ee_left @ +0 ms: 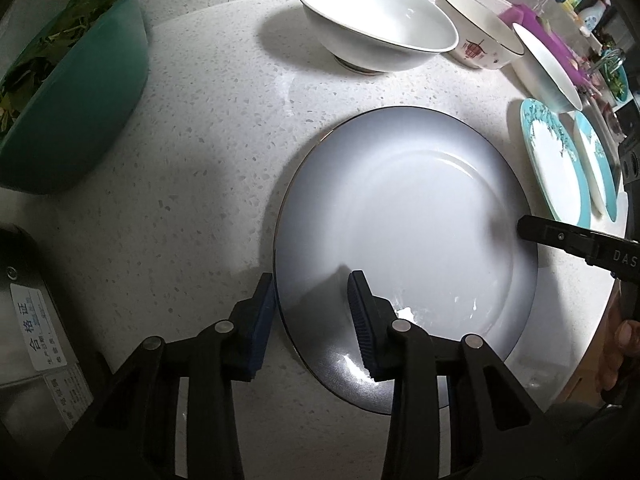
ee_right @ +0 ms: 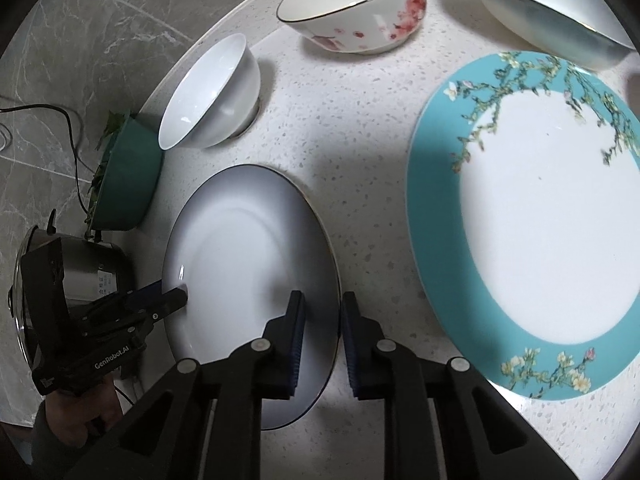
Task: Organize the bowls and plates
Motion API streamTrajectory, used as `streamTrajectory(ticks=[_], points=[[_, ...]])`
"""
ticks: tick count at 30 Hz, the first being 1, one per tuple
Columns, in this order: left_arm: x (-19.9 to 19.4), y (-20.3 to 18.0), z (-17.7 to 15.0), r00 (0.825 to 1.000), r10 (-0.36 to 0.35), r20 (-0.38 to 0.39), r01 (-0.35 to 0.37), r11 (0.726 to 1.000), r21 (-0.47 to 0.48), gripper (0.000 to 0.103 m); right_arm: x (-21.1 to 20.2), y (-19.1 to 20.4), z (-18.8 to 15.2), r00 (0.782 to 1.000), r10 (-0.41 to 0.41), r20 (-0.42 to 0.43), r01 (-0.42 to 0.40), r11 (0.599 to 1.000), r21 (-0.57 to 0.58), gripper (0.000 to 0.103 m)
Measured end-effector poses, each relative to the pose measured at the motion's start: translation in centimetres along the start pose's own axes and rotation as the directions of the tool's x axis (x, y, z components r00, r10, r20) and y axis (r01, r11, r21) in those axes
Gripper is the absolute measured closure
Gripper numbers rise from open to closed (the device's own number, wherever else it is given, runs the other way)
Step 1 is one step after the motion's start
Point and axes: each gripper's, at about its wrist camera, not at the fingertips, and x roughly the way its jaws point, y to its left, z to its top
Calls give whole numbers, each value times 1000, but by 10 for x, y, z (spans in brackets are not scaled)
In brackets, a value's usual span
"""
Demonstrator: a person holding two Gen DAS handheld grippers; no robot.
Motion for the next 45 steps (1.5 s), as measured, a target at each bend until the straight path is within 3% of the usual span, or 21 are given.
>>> streamTrajectory(ticks=[15, 27, 36, 45], points=[[-10, -17, -18, 999, -30, -41, 30, 999, -13, 70, -19, -1, -9, 1000, -15, 19, 14, 999, 32, 82], [-32, -75, -50, 995, -77, -61, 79, 996, 41, 71, -64, -20, -53, 999, -30, 35, 27, 997, 74, 82], [-22, -128, -91, 987, -111, -119, 122, 988, 90, 70, -87, -56, -92, 998, -59, 32, 53, 987, 151, 82], [-5, -171, -102, 981, -105, -163, 122, 987, 103, 70, -93, -89, -104, 998, -66, 12, 63, 983, 172, 82]])
